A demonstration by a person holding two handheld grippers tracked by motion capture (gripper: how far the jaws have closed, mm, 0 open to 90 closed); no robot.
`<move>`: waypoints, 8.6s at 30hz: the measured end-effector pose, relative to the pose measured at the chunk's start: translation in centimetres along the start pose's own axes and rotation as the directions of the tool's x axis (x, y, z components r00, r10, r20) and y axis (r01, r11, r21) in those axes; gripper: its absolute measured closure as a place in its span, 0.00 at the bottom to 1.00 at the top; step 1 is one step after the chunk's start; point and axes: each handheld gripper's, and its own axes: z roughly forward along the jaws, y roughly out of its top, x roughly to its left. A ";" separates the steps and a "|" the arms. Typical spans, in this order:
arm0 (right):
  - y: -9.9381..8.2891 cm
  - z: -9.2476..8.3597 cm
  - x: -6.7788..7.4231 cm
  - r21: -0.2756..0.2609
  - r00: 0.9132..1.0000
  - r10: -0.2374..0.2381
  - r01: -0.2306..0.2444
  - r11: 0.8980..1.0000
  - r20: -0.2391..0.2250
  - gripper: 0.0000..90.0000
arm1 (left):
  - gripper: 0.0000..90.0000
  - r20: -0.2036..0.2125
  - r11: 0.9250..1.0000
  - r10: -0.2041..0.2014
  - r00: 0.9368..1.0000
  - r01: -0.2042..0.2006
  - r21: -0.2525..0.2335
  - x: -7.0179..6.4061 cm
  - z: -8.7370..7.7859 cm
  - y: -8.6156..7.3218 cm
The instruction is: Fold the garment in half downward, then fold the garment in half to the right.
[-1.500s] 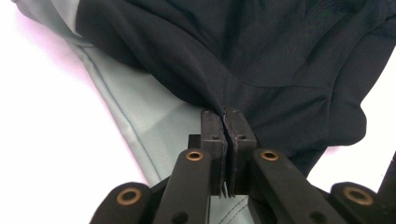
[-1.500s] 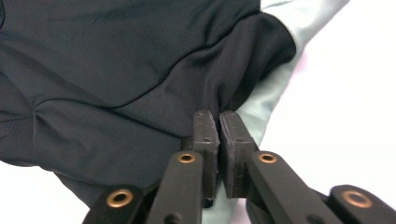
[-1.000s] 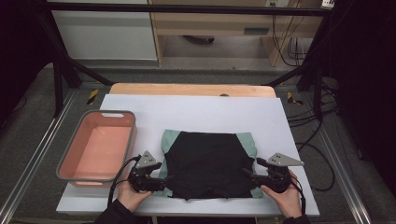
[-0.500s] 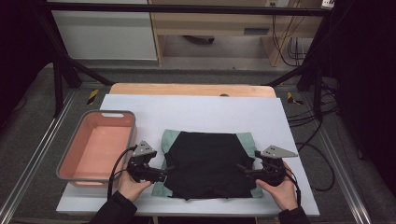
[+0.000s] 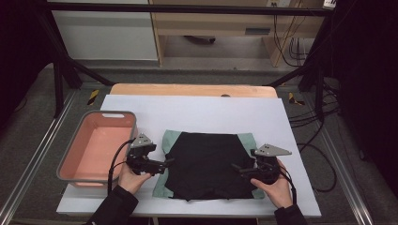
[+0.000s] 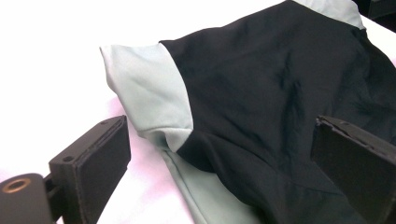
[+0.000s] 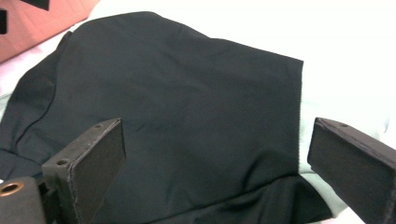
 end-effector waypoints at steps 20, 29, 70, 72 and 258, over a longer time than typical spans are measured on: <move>-0.1 0.8 1.8 -0.001 1.000 -0.017 0.017 1.000 -0.025 0.02 | 0.05 -0.004 1.000 -0.020 1.000 0.020 -0.014 1.5 1.5 2.7; 0.0 1.1 2.5 0.003 0.999 -0.021 0.021 1.000 -0.033 0.02 | 0.07 -0.037 0.998 -0.053 0.998 0.053 -0.024 3.2 2.6 3.4; -0.1 1.9 3.5 0.026 0.997 -0.039 0.041 0.999 -0.062 0.03 | 0.46 -0.161 0.986 -0.104 0.981 0.123 0.109 6.9 7.7 3.8; -0.2 2.0 3.6 0.030 0.997 -0.044 0.046 0.998 -0.069 0.03 | 0.47 -0.150 0.985 -0.114 0.982 0.132 0.114 7.0 8.0 3.6; 0.9 -2.9 7.0 -0.254 0.999 0.046 -0.049 0.966 -0.018 0.92 | 0.90 -0.096 0.993 0.118 0.988 -0.118 -0.002 -7.1 12.0 16.3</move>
